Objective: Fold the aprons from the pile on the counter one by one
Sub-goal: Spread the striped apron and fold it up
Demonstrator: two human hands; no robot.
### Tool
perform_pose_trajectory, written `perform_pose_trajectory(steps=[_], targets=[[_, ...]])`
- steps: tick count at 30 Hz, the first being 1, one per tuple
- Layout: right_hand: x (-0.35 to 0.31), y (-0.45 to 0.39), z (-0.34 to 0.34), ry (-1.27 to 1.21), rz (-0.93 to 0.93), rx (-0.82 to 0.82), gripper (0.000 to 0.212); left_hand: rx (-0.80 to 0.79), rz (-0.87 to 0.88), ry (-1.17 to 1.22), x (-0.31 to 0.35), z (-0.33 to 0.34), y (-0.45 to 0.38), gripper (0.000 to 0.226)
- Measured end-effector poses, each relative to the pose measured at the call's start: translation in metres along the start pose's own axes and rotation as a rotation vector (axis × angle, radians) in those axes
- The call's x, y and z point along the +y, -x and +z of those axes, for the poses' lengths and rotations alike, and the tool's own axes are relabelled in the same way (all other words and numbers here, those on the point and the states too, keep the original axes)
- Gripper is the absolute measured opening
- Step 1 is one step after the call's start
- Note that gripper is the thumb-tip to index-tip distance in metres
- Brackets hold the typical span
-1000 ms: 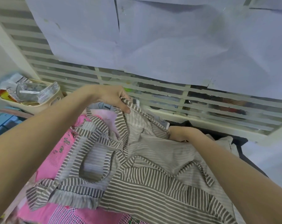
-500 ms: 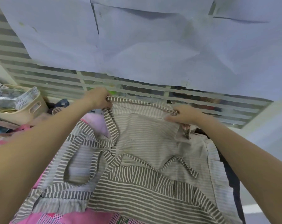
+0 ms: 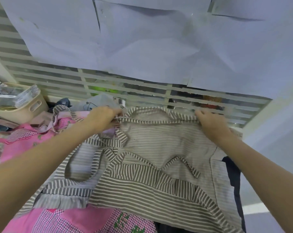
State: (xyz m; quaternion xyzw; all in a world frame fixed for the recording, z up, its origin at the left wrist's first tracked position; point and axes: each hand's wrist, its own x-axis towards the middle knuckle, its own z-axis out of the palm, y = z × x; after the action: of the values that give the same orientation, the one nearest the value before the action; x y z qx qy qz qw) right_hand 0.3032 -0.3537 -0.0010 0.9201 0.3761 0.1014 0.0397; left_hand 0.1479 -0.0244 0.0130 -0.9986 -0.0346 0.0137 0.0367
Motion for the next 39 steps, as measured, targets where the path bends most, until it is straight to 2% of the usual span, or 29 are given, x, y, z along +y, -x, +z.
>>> perform_pose_trajectory(steps=[3, 5, 8, 11, 13, 15, 17, 18, 20, 21, 23, 25, 27, 28, 30, 31, 32, 34, 36, 38, 39], targets=[[-0.005, 0.045, 0.038, 0.055, -0.197, -0.328, 0.038, -0.303, 0.329, -0.182, 0.030, 0.039, 0.028, 0.031], [-0.013, 0.070, 0.063, 0.143, -0.194, -0.527, 0.031, -0.489, 0.361, -0.270, 0.041, 0.060, 0.039, 0.037], [-0.024, 0.087, 0.082, 0.192, -0.153, -0.475, 0.016, -0.601, 0.305, -0.324, 0.050, 0.077, 0.043, 0.040], [-0.029, 0.087, 0.076, 0.235, -0.052, -0.589, 0.024, -0.542, 0.279, -0.413, 0.056, 0.081, 0.045, 0.043], [-0.031, 0.084, 0.072, 0.194, -0.029, -0.650, 0.028, -0.444, 0.212, -0.391, 0.055, 0.079, 0.047, 0.045], [-0.032, 0.080, 0.066, 0.035, 0.013, -0.694, 0.035, -0.256, 0.192, -0.322, 0.055, 0.072, 0.050, 0.050], [-0.034, 0.069, 0.059, -0.208, 0.058, -0.655, 0.038, 0.017, 0.277, -0.260, 0.052, 0.064, 0.050, 0.056], [-0.034, 0.064, 0.055, -0.342, 0.082, -0.619, 0.033, 0.072, 0.314, -0.238, 0.053, 0.060, 0.052, 0.056], [-0.031, 0.060, 0.049, -0.474, 0.090, -0.661, 0.018, -0.048, 0.332, -0.268, 0.058, 0.060, 0.057, 0.050], [-0.029, 0.062, 0.048, -0.428, 0.066, -0.740, 0.020, -0.181, 0.325, -0.321, 0.059, 0.069, 0.060, 0.051], [-0.024, 0.072, 0.055, -0.169, 0.026, -0.927, 0.022, -0.526, 0.262, -0.364, 0.060, 0.083, 0.066, 0.060], [-0.020, 0.081, 0.059, 0.024, 0.043, -1.061, 0.067, -0.680, 0.177, -0.134, 0.054, 0.087, 0.062, 0.065], [-0.019, 0.084, 0.059, 0.062, 0.075, -1.127, 0.091, -0.686, 0.135, 0.215, 0.049, 0.078, 0.053, 0.055], [-0.019, 0.081, 0.061, 0.047, 0.088, -1.175, 0.096, -0.607, 0.119, 0.368, 0.049, 0.069, 0.047, 0.046], [-0.023, 0.072, 0.067, -0.044, 0.110, -1.262, 0.095, -0.301, 0.089, 0.494, 0.047, 0.055, 0.030, 0.026], [-0.027, 0.067, 0.068, -0.098, 0.130, -1.259, 0.087, -0.191, 0.055, 0.468, 0.045, 0.051, 0.021, 0.023], [-0.030, 0.061, 0.068, -0.158, 0.161, -1.176, 0.076, -0.156, 0.013, 0.408, 0.043, 0.050, 0.011, 0.026], [-0.032, 0.049, 0.067, -0.244, 0.202, -0.839, 0.049, -0.265, -0.111, 0.260, 0.041, 0.053, -0.005, 0.041], [-0.031, 0.038, 0.063, -0.229, 0.220, -0.535, 0.028, -0.376, -0.245, 0.172, 0.043, 0.052, -0.016, 0.045], [-0.026, 0.030, 0.062, -0.197, 0.205, -0.404, 0.023, -0.459, -0.271, 0.150, 0.044, 0.054, -0.024, 0.044], [-0.023, 0.028, 0.064, -0.170, 0.200, -0.401, 0.031, -0.515, -0.254, 0.182, 0.043, 0.057, -0.027, 0.045]])
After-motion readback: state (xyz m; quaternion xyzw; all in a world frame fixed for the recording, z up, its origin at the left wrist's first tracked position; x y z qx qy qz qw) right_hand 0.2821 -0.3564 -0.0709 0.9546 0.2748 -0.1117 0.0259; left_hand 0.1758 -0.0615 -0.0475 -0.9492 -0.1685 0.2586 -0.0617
